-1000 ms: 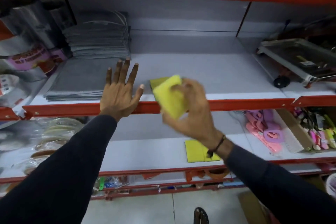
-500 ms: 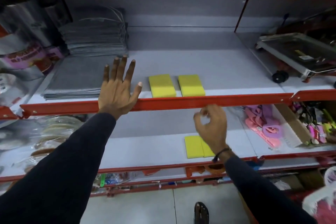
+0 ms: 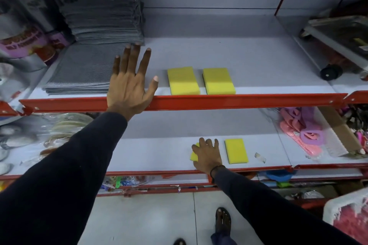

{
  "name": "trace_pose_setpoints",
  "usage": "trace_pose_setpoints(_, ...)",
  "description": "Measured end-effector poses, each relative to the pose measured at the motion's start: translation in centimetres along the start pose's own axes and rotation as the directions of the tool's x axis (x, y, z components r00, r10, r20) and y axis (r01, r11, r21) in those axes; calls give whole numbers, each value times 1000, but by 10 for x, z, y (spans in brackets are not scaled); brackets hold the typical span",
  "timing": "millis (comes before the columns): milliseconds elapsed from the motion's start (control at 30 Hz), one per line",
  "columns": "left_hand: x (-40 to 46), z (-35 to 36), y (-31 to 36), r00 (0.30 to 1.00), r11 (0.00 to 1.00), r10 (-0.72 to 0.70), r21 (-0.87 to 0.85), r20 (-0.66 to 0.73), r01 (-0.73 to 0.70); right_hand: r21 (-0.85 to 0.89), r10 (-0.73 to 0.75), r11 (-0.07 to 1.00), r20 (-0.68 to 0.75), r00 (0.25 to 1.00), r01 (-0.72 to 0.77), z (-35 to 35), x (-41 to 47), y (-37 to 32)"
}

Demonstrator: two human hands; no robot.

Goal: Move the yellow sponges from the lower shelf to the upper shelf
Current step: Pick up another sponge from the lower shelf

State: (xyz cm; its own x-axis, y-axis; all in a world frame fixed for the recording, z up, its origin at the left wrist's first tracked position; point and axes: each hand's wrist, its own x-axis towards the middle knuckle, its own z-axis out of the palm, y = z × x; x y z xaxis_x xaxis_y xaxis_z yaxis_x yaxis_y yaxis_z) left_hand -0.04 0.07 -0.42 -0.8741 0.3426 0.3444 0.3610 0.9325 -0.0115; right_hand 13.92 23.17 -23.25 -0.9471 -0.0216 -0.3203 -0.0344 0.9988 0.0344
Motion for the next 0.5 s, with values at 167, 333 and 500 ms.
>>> trace_pose_setpoints(167, 1, -1, 1, 1000, 1000, -3, 9, 10, 3, 193, -112, 976, 49, 992, 101, -19, 5, 5)
trace_pose_setpoints(333, 0, -2, 4, 1000, 1000, 2, 0, 14, -2, 253, -348, 873, -276, 896, 417, -68, -27, -5)
trace_pose_setpoints(500, -1, -7, 3, 1000, 1000, -3, -20, 12, 3, 200, -329, 730, -735, 593, 653, -157, -80, -14)
